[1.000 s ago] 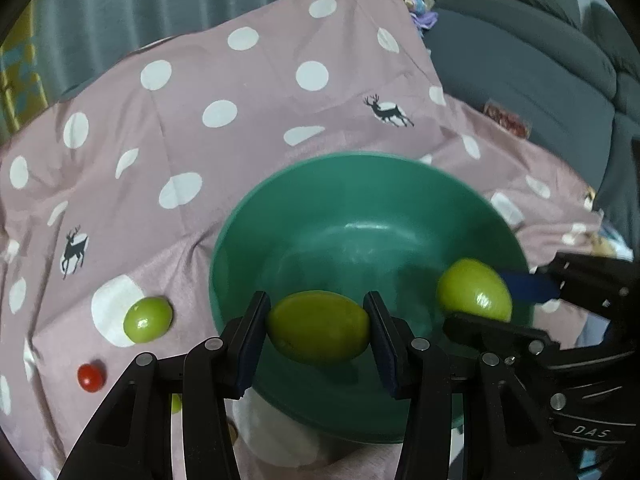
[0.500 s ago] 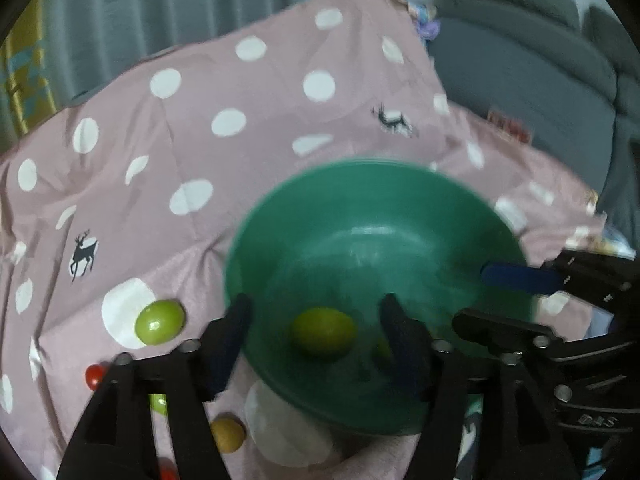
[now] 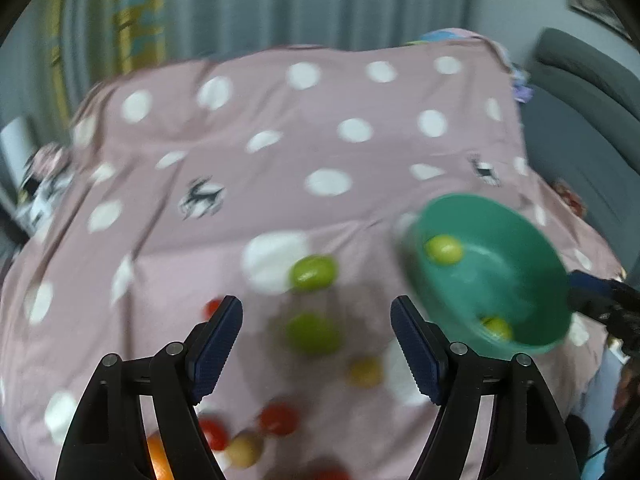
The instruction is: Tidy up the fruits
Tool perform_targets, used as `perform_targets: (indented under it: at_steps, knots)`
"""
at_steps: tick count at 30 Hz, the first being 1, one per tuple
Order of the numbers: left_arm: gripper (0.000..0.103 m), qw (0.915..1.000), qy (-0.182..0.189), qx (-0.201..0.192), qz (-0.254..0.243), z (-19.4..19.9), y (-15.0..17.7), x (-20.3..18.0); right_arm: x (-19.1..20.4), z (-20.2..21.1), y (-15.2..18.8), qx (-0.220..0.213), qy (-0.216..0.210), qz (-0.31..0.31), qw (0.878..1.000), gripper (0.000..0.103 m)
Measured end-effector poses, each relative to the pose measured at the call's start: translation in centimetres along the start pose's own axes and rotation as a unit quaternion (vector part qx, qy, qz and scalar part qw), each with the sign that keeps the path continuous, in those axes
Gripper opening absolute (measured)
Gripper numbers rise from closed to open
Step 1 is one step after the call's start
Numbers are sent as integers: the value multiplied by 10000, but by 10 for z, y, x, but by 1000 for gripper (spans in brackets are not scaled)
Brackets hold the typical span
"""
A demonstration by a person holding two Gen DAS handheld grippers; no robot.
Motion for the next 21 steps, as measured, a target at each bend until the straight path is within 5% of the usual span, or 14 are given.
perform_targets:
  at_steps: [5, 10, 21]
  knots:
    - [77, 9978, -197, 388, 492, -8, 33, 35, 25, -4, 2, 92, -461, 146, 9988, 60]
    - [77, 9971, -169, 595, 443, -13, 48, 34, 55, -14, 2, 238, -927, 219, 9952, 60]
    - [77, 9970, 83, 763, 45, -46, 20, -1, 84, -21, 1, 378, -1177, 402, 9915, 61]
Point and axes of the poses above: each gripper's, at about its wrist camera, not at the fingertips, and z roughly against the way its jaws point, x to its left, y to its underside, the point moved 4 cm from there along -z, roughly the way its jaws point, and after that the axes turned 11 degrees about -y, right-handed, at the moved point
